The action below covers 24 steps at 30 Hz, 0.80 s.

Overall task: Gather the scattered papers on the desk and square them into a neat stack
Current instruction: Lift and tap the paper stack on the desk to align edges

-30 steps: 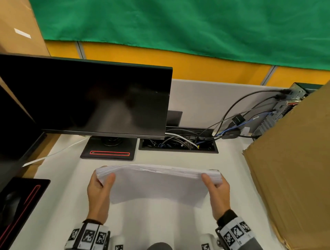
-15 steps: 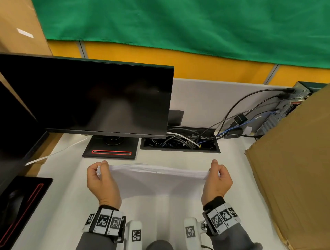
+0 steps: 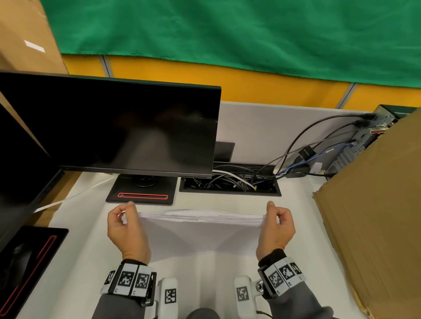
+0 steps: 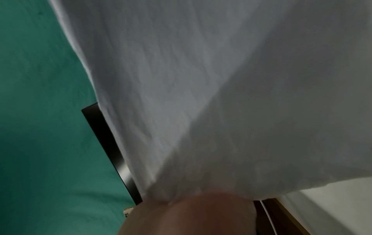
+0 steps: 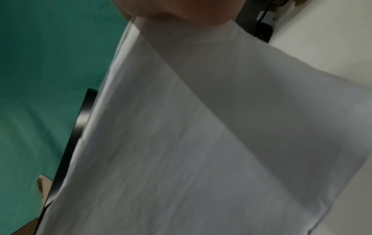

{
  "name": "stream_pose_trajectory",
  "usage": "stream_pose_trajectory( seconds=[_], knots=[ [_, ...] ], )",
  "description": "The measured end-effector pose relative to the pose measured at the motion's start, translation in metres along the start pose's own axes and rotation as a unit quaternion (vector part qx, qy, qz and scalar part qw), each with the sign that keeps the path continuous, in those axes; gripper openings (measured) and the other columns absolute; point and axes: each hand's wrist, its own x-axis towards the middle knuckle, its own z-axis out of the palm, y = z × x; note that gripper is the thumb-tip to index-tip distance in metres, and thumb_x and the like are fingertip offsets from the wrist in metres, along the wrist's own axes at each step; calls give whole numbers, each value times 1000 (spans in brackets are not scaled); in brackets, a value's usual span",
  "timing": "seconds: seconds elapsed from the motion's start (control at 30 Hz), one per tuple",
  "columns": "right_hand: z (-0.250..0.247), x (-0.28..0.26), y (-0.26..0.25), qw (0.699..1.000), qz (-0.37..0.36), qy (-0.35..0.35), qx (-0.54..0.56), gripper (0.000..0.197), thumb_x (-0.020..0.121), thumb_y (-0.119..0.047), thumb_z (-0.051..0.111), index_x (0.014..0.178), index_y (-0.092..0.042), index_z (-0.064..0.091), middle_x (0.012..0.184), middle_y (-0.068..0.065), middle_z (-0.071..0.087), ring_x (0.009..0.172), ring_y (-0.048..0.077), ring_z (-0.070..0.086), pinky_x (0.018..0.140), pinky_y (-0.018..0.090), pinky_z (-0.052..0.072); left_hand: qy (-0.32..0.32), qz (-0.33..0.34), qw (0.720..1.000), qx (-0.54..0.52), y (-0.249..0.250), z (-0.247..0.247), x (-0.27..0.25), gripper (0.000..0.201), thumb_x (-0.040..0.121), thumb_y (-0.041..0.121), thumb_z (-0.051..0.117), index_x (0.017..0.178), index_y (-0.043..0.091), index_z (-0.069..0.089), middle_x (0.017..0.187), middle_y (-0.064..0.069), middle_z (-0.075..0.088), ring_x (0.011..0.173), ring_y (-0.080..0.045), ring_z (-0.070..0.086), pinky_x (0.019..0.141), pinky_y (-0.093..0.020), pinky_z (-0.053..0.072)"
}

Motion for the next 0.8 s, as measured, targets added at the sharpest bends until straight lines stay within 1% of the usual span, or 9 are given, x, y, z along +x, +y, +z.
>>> stream_pose_trajectory(
  seconds=[0.13, 0.3, 0.37, 0.47, 0.57, 0.67, 0.7, 0.73, 0.8],
  knots=[
    [1, 2, -1, 999, 33, 2, -1, 36, 86, -29, 60, 58, -13, 43, 62, 9, 38, 59, 19, 34, 60, 29, 34, -10, -19, 1000, -9, 6, 3, -5, 16, 87, 29, 56, 71, 29, 52, 67, 5, 48, 65, -7, 45, 69, -25, 40],
    [-1, -1, 1, 1000, 19, -17, 3, 22, 82, -28, 63, 67, -20, 50, 80, 10, 51, 74, 20, 47, 72, 33, 41, 14, -64, 998, -25, 10, 1, 2, 14, 87, 33, 57, 90, 20, 57, 71, 10, 48, 69, -3, 46, 65, -17, 39],
    [-2, -4, 5, 998, 57, -16, 5, 23, 83, -29, 64, 66, -20, 50, 76, 5, 53, 71, 17, 47, 68, 30, 41, 12, -73, 997, -23, 9, 1, 4, 18, 86, 35, 58, 94, 18, 57, 73, 10, 49, 71, -3, 46, 66, -18, 39],
    [2, -8, 0, 996, 84, -9, 10, 33, 85, -30, 62, 61, -15, 46, 65, 0, 40, 62, 13, 37, 58, 26, 33, 15, -78, 997, -10, 7, 1, 7, 21, 85, 38, 58, 94, 19, 58, 75, 9, 50, 72, -5, 46, 74, -23, 38],
    [6, -4, -7, 998, 57, -13, -6, 44, 87, -31, 58, 54, -15, 34, 58, -2, 23, 49, 8, 24, 53, 27, 24, 12, -73, 997, 7, 9, 1, 9, 23, 87, 39, 55, 95, 17, 57, 80, 5, 51, 78, -8, 47, 77, -25, 38],
    [9, -1, -7, 998, 51, -20, -7, 46, 87, -37, 56, 56, -12, 34, 59, 1, 18, 53, 14, 20, 55, 28, 22, -24, 14, 995, 95, 16, -2, 7, 25, 91, 37, 47, 98, 14, 56, 80, 2, 53, 76, -10, 46, 83, -33, 43],
    [10, -1, -8, 998, 53, -24, -6, 46, 87, -39, 56, 56, -12, 35, 59, 2, 18, 54, 16, 20, 55, 29, 22, -42, 95, 978, 184, 20, -4, 6, 27, 92, 38, 45, 102, 15, 56, 89, 0, 58, 84, -13, 48, 93, -40, 42],
    [11, -1, -8, 998, 54, -26, -3, 47, 87, -39, 56, 56, -13, 34, 59, 2, 19, 55, 16, 21, 55, 29, 22, -69, 200, 935, 284, 26, -5, 3, 30, 91, 41, 46, 109, 18, 55, 100, -1, 61, 95, -16, 50, 100, -46, 35],
    [12, -3, -9, 998, 45, -32, 3, 49, 88, -39, 57, 54, -15, 32, 58, 2, 19, 55, 16, 21, 54, 29, 23, -211, 379, 792, 429, 42, 1, -11, 51, 81, 57, 52, 124, 29, 50, 117, 5, 60, 116, -18, 48, 106, -47, 23]
  ],
)
